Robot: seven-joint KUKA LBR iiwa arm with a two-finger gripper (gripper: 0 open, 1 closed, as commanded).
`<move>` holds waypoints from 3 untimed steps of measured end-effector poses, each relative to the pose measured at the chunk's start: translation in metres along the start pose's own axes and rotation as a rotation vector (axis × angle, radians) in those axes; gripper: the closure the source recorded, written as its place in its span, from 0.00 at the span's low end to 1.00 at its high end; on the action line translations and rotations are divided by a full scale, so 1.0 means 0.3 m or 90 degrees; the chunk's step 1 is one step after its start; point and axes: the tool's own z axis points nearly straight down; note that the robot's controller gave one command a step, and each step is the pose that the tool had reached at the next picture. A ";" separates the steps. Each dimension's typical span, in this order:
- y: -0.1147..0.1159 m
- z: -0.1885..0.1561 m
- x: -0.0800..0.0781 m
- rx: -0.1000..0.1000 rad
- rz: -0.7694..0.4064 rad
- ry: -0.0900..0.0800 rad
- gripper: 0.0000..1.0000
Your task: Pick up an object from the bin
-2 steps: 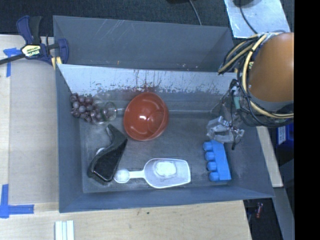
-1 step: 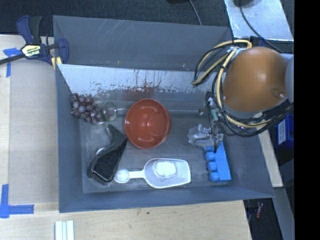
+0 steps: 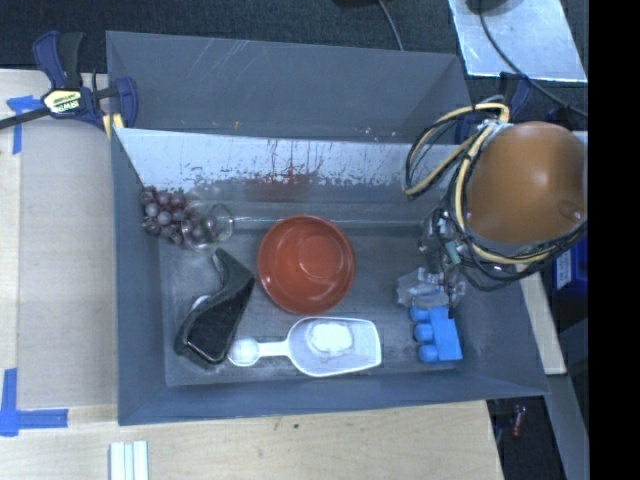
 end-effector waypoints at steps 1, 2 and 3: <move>0.014 -0.037 -0.109 0.007 -0.110 -0.006 1.00; -0.043 0.116 0.000 0.004 -0.059 -0.004 1.00; -0.022 0.045 -0.026 -0.002 -0.069 -0.003 1.00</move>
Offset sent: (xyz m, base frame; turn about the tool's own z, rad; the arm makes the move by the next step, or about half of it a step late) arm 0.0109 -0.0054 -0.0364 -0.0945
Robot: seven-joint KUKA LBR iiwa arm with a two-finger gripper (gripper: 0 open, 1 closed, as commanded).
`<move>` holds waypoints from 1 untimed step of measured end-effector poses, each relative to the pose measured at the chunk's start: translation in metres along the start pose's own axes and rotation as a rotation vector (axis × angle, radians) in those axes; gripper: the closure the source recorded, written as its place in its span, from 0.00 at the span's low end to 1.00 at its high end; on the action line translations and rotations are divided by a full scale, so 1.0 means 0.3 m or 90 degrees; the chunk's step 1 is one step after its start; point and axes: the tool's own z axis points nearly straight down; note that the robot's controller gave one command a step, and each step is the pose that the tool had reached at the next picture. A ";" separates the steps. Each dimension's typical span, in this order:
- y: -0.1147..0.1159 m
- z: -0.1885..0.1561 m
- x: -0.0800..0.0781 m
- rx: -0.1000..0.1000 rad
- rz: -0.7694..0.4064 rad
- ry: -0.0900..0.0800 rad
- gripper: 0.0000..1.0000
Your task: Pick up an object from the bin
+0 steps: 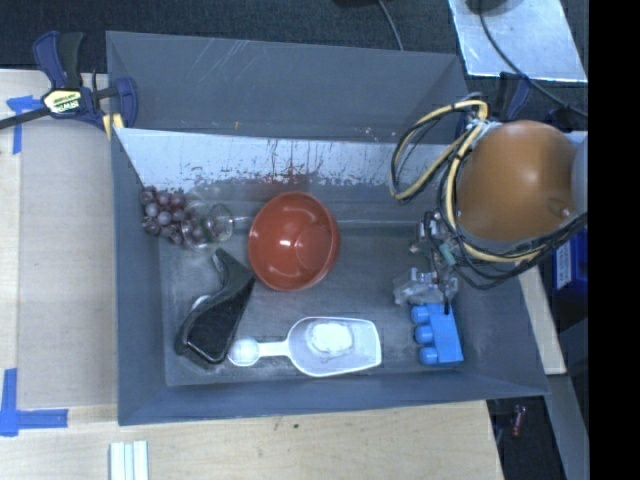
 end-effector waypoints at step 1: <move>-0.115 0.058 -0.059 0.006 -0.154 -0.001 1.00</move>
Offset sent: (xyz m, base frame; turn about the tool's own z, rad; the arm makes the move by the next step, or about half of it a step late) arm 0.0140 -0.0016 0.1847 -0.0839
